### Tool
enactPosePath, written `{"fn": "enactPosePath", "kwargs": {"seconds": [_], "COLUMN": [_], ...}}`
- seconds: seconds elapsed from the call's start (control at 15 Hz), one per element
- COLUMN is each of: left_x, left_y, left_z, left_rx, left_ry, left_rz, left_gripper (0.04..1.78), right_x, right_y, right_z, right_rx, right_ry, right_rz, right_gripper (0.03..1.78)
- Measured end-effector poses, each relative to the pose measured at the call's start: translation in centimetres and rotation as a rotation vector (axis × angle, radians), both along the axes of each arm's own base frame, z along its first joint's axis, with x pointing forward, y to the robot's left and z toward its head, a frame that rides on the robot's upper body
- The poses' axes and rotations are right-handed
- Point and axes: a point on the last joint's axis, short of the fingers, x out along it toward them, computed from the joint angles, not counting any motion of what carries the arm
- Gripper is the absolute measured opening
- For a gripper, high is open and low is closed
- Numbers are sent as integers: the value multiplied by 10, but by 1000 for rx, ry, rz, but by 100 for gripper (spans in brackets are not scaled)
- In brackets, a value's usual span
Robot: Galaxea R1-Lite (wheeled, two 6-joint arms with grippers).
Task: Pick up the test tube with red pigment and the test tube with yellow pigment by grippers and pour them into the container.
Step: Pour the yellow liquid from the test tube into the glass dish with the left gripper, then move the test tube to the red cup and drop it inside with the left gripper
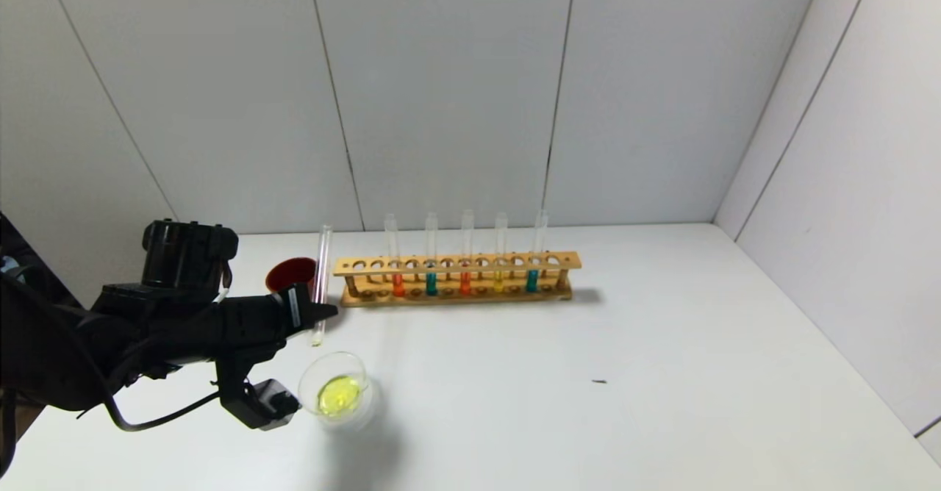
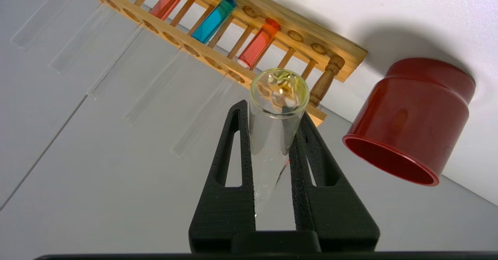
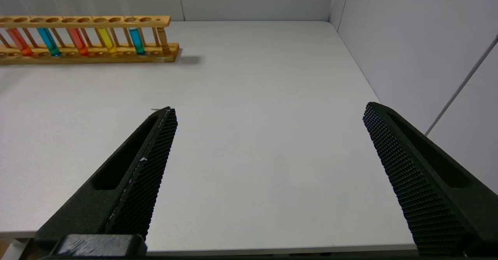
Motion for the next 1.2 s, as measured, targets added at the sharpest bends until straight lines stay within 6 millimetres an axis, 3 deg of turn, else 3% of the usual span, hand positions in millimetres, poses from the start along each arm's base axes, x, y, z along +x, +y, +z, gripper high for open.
{"fn": "enactPosePath", "kwargs": {"seconds": [0.33,0.53,0.67,1.0,1.2], "left_x": [-2,-4,-6,-21,-33], "left_y": [0,0,0,2,8], "left_z": [-1,-1,6,60,80], "left_rx": [-8,-111,-250,-755,-1043], "left_ry": [14,84,136,111,156], "left_rz": [5,75,147,433,645], "left_gripper": [31,31,31,31,31], "right_x": [0,0,0,0,0], "right_y": [0,0,0,0,0], "right_z": [0,0,0,0,0], "right_rx": [0,0,0,0,0], "right_ry": [0,0,0,0,0], "right_rz": [0,0,0,0,0], "right_gripper": [175,175,175,175,175]}}
